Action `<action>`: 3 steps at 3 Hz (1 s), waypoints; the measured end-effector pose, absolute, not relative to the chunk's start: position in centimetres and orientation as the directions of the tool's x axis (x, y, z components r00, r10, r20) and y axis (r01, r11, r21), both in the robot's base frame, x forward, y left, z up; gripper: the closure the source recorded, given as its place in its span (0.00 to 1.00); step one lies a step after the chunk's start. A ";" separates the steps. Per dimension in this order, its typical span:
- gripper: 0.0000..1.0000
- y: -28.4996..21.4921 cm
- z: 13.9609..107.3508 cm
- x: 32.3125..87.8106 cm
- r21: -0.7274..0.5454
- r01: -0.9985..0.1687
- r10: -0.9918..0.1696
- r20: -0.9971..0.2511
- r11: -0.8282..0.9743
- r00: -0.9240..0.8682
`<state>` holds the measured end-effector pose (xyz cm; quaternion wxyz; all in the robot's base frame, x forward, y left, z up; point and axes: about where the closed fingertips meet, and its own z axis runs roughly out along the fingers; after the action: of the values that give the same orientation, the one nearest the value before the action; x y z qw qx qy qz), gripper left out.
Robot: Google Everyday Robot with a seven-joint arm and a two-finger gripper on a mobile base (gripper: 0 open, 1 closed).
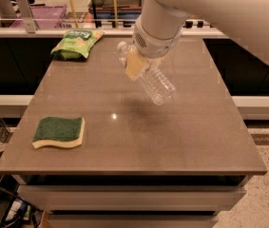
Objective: Move water bottle near green rice chip bag
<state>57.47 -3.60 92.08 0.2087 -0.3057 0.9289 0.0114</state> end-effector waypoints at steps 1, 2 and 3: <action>1.00 -3.7 95.7 59.5 -0.121 -0.561 -0.540 -0.491 0.819 -0.683; 1.00 -4.0 99.3 61.3 -0.125 -0.539 -0.499 -0.590 0.833 -0.635; 1.00 -3.5 102.1 62.7 -0.119 -0.532 -0.455 -0.691 0.838 -0.561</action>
Offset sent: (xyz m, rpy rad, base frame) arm 0.0629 -0.0081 0.1158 0.1978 -0.3284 -0.0303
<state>62.72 -3.51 102.05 0.3755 -0.2798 0.8821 0.0517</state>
